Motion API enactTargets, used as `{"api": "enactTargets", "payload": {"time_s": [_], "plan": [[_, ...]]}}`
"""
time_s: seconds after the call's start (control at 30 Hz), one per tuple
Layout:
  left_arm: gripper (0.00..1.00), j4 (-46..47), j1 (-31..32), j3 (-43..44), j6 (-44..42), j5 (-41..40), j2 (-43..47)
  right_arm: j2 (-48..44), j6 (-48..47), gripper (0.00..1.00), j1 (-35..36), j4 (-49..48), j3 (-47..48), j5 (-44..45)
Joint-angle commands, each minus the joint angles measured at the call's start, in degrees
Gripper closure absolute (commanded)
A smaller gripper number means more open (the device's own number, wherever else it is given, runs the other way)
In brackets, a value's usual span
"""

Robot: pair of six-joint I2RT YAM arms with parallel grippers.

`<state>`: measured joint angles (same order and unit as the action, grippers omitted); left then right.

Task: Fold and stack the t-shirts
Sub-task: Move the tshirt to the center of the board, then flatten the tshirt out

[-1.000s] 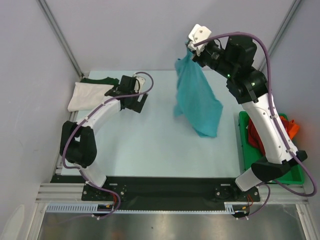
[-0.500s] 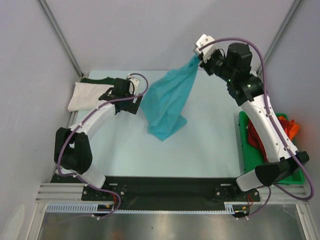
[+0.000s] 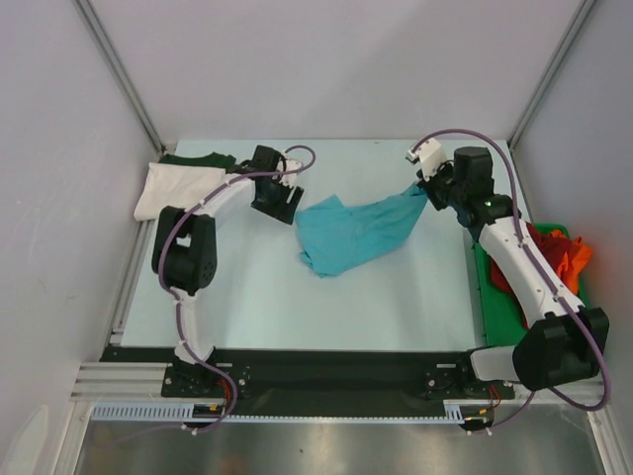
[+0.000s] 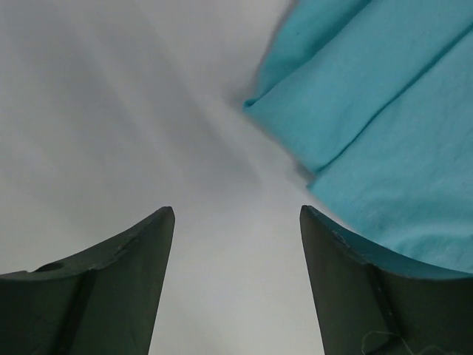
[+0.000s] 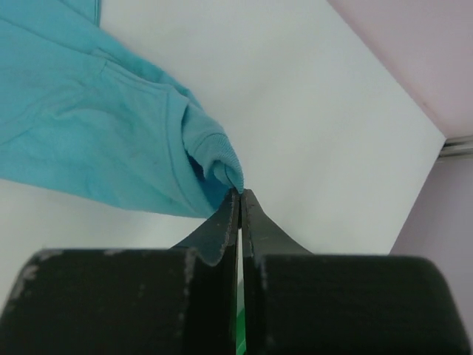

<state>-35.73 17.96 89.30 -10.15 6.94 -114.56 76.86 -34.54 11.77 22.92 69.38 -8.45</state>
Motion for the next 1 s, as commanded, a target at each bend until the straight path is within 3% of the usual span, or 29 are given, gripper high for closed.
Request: {"api": "enactTargets", "payload": {"time_s": [0.0,0.2,0.47,0.63,0.83,0.9,0.97], "plan": [[0.26,-4.70,-1.17,8.41,0.31,9.05,-5.56,-4.52,1.85,1.00,-0.96,-4.11,-0.74,-0.08],[0.27,-6.72,-2.40,16.25,0.57,12.22,-11.91,-6.46,2.82,1.00,-2.63,-3.41,-2.85,-0.87],[0.32,-7.60,-2.22,20.04,0.40,16.26,-16.65,-6.20,4.05,1.00,-4.39,-4.72,-4.70,-1.83],[0.52,-8.13,-2.05,20.92,-0.39,18.54,-17.80,-5.67,4.40,1.00,-4.39,-5.69,-5.14,-2.01],[0.64,-8.66,-2.05,21.27,-1.71,23.29,-16.83,-5.23,4.57,1.00,-4.56,-6.48,-6.37,-2.27],[0.74,-8.92,-1.70,21.27,-2.32,23.47,-16.31,-5.14,4.66,1.00,-4.48,-6.66,-6.37,-2.27],[0.91,-9.10,-1.69,21.01,-2.68,23.65,-15.43,-4.70,5.01,1.00,-4.48,-6.83,-6.19,-2.45]]}}
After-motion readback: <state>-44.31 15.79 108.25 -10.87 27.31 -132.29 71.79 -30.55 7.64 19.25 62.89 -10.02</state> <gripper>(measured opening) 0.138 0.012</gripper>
